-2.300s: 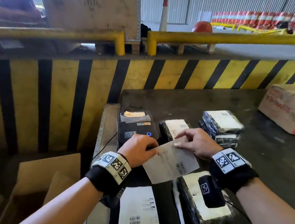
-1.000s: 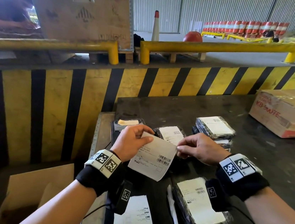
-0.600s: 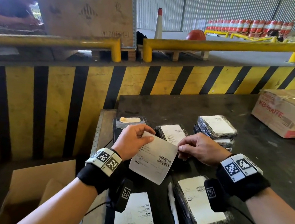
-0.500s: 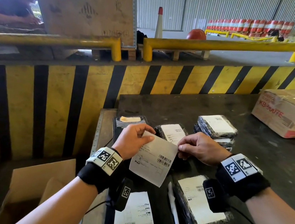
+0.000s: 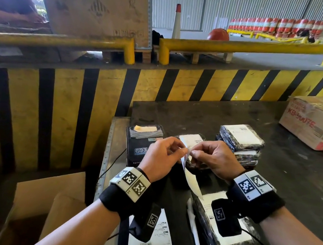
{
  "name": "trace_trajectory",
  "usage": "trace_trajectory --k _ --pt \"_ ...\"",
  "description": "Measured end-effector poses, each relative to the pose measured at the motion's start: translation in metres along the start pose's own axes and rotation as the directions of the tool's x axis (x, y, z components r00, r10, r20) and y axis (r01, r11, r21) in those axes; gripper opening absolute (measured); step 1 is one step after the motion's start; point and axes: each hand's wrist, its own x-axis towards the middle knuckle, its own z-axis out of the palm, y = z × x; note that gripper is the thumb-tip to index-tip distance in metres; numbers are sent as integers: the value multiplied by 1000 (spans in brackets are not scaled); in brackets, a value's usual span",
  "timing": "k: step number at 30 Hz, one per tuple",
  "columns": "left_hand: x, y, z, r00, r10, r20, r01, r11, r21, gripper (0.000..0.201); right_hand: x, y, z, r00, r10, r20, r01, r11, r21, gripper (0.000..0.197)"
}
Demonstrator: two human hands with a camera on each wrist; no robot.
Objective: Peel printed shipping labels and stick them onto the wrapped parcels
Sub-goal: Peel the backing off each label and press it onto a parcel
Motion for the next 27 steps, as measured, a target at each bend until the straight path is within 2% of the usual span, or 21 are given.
trace_trajectory --k 11,19,22,27 --pt "-4 -5 3 998 -65 24 67 992 -109 10 7 9 13 1000 5 -12 -5 1000 -19 19" --pt "2 -19 0 995 -64 -76 59 996 -64 14 5 16 11 994 76 -80 -77 997 -15 18" --pt "3 -19 -1 993 -60 -101 54 997 -62 15 4 18 11 988 97 -119 -97 995 8 5" --pt "3 -16 1 991 -10 -130 11 1000 10 15 6 19 17 987 87 -133 -84 996 26 12"
